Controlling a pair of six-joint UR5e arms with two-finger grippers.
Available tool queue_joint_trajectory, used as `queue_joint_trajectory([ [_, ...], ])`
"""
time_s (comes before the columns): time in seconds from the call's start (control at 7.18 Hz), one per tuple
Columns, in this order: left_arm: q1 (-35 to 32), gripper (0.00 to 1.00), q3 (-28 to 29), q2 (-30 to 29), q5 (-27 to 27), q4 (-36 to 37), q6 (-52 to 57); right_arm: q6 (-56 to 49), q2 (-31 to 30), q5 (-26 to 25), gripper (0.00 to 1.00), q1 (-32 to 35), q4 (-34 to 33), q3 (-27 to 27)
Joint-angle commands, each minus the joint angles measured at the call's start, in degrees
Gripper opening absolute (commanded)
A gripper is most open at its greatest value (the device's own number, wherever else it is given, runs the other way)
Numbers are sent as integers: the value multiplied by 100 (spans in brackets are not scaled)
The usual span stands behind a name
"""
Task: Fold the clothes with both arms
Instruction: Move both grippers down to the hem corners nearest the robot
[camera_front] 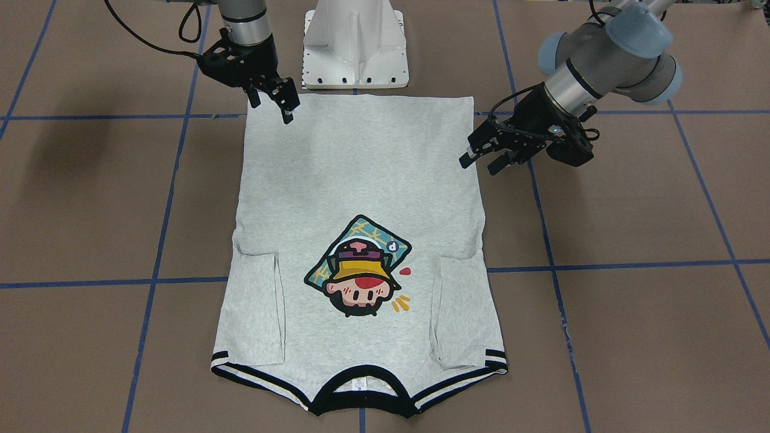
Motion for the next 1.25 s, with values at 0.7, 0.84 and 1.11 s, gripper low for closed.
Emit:
queue_joint_trajectory([
  [0.7, 332, 83, -84, 146, 30, -8, -26, 2030, -1073, -1336, 97, -1877, 366, 90],
  [0.84, 340, 83, -84, 137, 30, -8, -26, 2004, -1055, -1319, 96, -1737, 349, 64],
  [1.11, 340, 83, -101, 146, 30, -8, -26, 1933, -1073, -1310, 95, -1639, 340, 20],
])
